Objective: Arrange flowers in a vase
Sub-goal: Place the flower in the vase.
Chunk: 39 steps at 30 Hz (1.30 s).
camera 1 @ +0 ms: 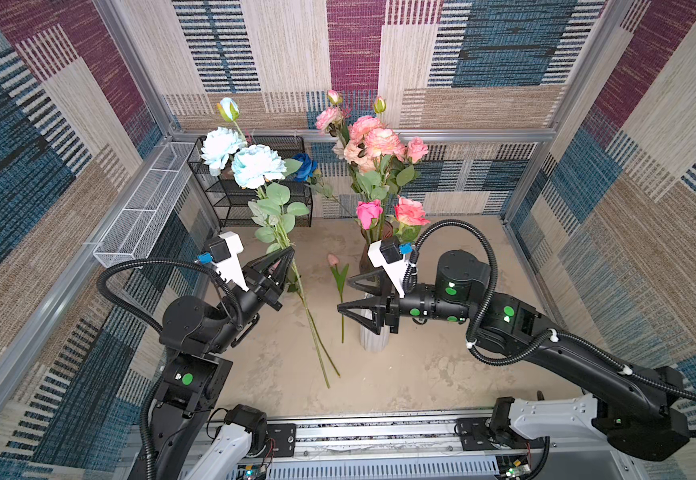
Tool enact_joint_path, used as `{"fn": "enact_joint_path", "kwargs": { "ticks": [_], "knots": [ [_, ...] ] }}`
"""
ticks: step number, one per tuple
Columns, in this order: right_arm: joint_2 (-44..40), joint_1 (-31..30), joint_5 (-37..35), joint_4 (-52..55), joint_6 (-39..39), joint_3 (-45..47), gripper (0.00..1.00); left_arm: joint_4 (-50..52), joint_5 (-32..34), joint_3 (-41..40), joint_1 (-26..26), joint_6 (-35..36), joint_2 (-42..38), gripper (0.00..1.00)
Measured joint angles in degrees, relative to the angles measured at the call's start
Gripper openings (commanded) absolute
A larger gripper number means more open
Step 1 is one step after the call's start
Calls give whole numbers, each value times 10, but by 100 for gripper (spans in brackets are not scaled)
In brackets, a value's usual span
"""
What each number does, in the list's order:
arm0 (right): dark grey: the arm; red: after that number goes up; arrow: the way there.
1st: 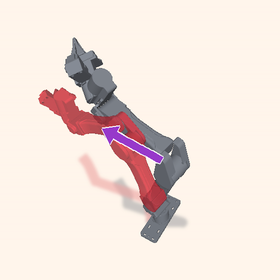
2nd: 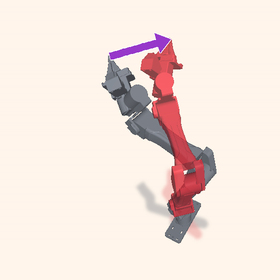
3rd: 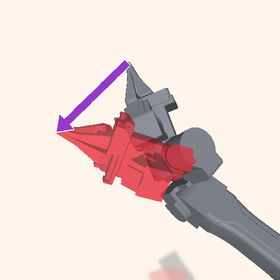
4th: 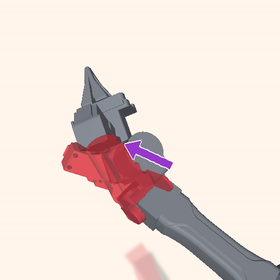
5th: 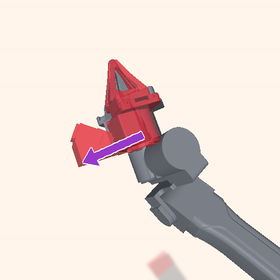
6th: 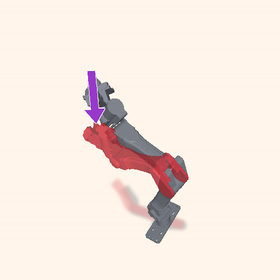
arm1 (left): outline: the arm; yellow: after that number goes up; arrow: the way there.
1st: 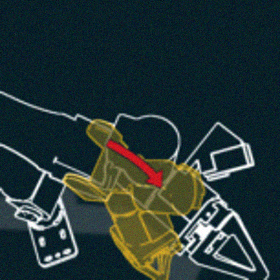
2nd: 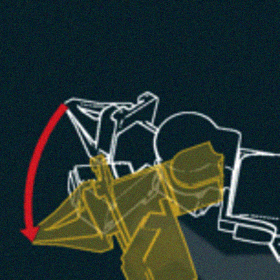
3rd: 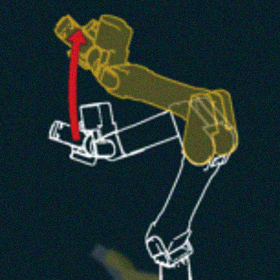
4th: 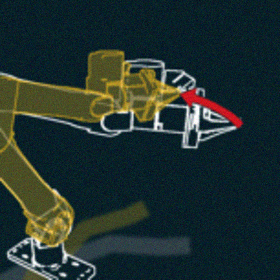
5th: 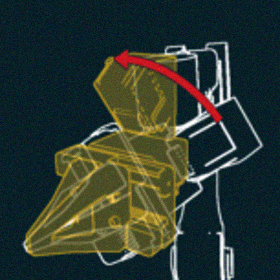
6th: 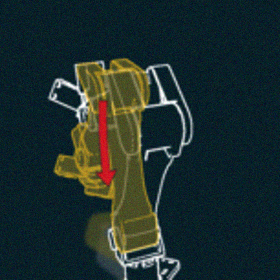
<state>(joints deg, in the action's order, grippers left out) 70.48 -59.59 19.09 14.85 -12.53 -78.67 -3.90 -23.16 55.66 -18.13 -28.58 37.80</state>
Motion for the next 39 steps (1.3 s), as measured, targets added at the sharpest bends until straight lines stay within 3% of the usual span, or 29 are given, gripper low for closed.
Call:
{"fn": "enact_joint_path", "kwargs": {
  "ticks": [7,11,14,17,21,23,26,27,32,39],
  "knots": [
    [54,-13,21,-2,0,-35,72,-71,-125,4,0,-30,18,0],
    [69,-16,33,-9,2,-48,67,-117,-171,2,0,-70,35,0],
    [75,-17,39,-12,2,-49,52,-159,-198,-1,0,-101,51,0],
    [76,-17,41,-14,5,-49,24,-196,-222,-5,0,-130,66,0],
    [65,-17,31,-19,3,-39,0,-207,-221,-10,0,-149,69,35],
    [53,-17,23,-19,5,-30,0,-203,-215,-10,0,-147,63,59],
    [25,-17,3,-20,5,-13,0,-173,-192,-10,0,-137,56,83],
    [15,-17,-5,-19,5,-8,0,-157,-183,-10,0,-129,53,99],
    [-41,-17,-70,-6,12,4,0,-65,-109,-5,0,-88,42,99],
    [-89,-17,-186,17,61,-37,0,94,72,-6,0,-43,41,100]
  ]
}}
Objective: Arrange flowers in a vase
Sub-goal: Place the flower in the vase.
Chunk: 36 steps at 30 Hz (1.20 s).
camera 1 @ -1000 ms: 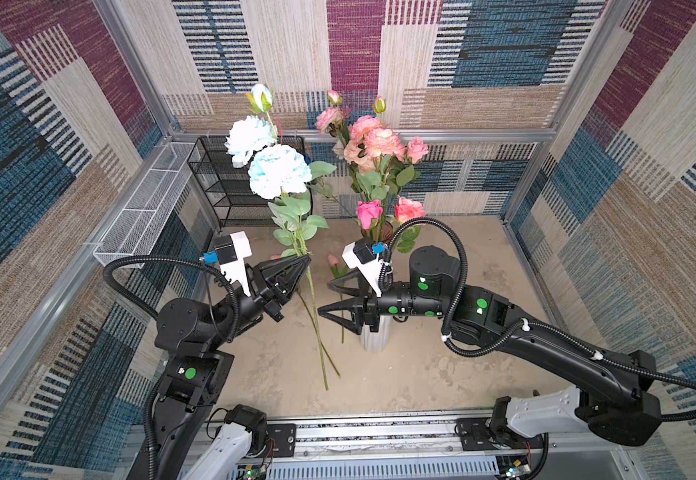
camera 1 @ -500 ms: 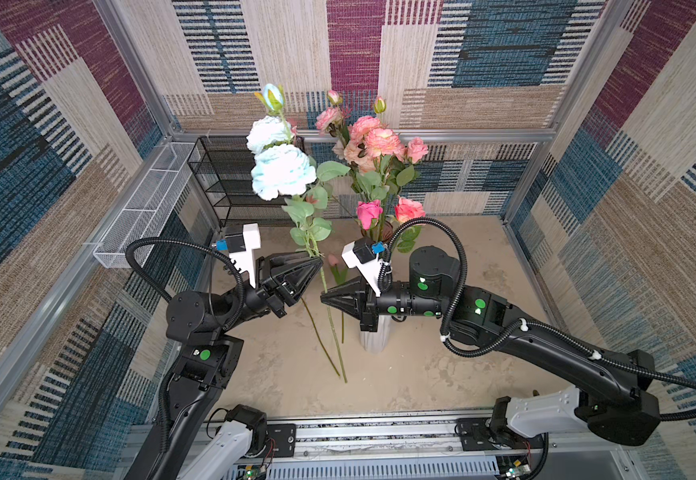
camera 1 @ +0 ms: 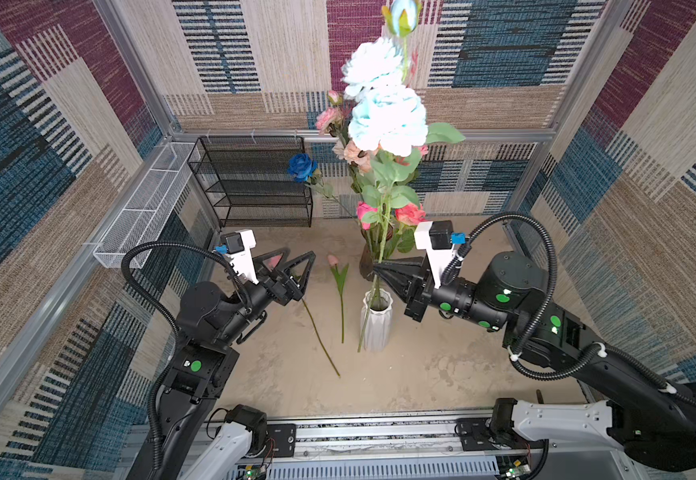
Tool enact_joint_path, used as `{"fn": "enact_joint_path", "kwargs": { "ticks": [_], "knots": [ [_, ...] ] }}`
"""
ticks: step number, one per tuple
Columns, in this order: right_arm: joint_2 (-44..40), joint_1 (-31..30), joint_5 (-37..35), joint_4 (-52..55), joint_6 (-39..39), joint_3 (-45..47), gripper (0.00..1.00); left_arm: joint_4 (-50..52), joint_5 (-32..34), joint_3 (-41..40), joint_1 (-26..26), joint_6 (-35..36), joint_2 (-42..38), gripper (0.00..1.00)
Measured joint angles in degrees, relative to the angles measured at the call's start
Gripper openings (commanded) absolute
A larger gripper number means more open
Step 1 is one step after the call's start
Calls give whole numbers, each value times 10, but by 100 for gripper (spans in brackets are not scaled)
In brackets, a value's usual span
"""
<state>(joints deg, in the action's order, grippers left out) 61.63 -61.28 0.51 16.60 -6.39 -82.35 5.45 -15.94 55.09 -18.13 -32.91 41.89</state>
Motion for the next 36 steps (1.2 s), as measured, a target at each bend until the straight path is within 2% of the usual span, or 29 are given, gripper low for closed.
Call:
{"fn": "enact_joint_path", "kwargs": {
  "ticks": [4,8,17,21,26,29,33,36],
  "knots": [
    [-6,0,-53,8,32,-33,0,68,83,-19,0,6,10,100],
    [-4,0,-94,7,66,-49,0,106,126,-40,0,7,9,100],
    [30,3,-162,-30,123,-12,0,128,143,-55,0,5,13,100],
    [35,23,-161,-43,123,43,0,129,143,-57,0,4,13,100],
    [33,42,-136,-56,81,108,1,130,142,-63,0,0,19,100],
    [30,42,-114,-58,49,142,12,130,141,-68,0,-2,24,100],
    [18,43,-99,-56,8,174,44,130,138,-70,0,-6,33,100],
    [8,43,-90,-55,-13,183,59,130,129,-70,0,-12,40,97]
  ]
}}
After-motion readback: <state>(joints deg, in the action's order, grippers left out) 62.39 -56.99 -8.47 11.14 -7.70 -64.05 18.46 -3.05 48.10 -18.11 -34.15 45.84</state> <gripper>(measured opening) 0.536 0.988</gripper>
